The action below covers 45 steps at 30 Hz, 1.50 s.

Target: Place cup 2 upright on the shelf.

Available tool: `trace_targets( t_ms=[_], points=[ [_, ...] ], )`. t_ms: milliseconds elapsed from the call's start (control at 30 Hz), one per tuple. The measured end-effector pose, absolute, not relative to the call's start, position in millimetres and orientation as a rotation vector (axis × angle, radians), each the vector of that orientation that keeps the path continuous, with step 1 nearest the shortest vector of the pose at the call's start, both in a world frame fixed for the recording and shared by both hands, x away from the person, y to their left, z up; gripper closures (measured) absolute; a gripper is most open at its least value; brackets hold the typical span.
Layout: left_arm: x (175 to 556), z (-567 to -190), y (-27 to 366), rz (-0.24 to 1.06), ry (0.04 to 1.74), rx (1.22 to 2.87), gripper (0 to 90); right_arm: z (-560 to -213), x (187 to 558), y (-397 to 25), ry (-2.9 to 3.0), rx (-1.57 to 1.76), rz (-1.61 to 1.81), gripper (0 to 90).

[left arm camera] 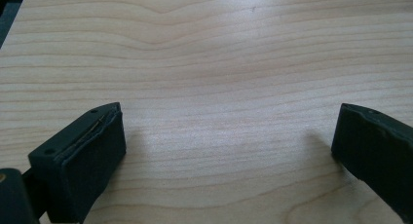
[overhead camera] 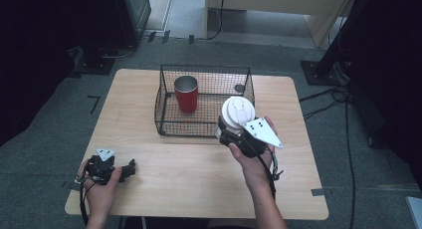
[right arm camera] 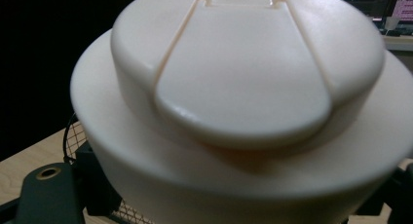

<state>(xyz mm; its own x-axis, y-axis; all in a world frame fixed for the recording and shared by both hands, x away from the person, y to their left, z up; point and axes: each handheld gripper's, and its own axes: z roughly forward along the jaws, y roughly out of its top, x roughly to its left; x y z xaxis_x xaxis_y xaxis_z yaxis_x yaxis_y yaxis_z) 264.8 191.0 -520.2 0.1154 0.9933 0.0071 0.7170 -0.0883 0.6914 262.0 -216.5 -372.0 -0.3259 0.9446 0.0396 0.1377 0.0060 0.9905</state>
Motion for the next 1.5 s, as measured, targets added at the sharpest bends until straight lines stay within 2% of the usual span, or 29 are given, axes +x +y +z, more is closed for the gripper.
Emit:
trace_targets(
  t_ms=[567,833,1167,1500],
  points=[
    [265,-520,191,0.673,1.655,1.863,0.0,-338,306,-204,1.474,1.079,1.396,16.3],
    [265,-520,191,0.673,1.655,1.863,0.0,-334,331,-193,1.470,1.081,1.378,16.3],
    [265,-520,191,0.671,1.650,1.867,0.0,-348,363,-189,1.480,1.148,1.310,16.3],
    [265,-520,191,0.670,1.647,1.871,0.0,-386,382,-191,1.532,1.244,1.235,16.2]
  ],
)
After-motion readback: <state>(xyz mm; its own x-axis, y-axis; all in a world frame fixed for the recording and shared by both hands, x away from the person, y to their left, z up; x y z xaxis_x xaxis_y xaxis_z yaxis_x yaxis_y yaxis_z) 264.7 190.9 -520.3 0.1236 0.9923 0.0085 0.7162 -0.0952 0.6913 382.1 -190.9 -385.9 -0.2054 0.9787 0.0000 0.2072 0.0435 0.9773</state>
